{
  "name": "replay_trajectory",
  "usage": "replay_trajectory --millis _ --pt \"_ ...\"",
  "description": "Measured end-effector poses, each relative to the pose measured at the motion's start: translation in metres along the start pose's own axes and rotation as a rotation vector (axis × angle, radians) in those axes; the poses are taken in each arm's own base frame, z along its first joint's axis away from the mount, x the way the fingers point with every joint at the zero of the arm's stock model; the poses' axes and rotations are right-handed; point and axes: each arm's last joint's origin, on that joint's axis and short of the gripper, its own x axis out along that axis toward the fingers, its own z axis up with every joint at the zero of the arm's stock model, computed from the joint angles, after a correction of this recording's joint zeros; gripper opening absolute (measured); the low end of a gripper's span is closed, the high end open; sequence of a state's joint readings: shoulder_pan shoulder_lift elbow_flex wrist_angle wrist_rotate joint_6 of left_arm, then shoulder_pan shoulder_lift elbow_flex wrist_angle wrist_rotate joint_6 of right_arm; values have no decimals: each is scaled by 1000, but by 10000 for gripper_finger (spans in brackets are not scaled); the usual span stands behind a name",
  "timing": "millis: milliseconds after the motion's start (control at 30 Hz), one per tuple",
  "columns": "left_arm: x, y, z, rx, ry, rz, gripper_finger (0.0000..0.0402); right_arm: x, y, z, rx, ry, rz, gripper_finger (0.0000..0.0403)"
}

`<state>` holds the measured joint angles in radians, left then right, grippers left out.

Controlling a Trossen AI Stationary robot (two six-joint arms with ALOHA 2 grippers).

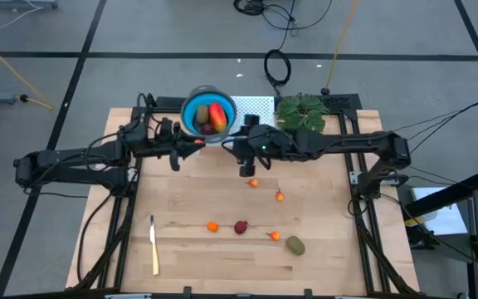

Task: Pick & Place Fruit
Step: Put the peach in the blue strainer bowl on the shelf

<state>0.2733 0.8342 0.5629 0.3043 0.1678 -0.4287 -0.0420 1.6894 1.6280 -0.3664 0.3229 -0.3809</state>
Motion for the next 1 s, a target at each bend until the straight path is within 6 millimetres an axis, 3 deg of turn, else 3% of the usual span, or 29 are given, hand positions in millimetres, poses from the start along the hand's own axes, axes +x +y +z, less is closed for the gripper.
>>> replay_trajectory --millis 300,667,1000 --pt "-3 19 8 196 -80 252 85 -39 -7 -21 143 83 29 195" --pt "-8 46 12 319 -46 443 85 -83 -9 -56 292 5 6 189" --pt "23 64 32 373 293 547 86 -115 -8 -85 398 -237 -48 185"
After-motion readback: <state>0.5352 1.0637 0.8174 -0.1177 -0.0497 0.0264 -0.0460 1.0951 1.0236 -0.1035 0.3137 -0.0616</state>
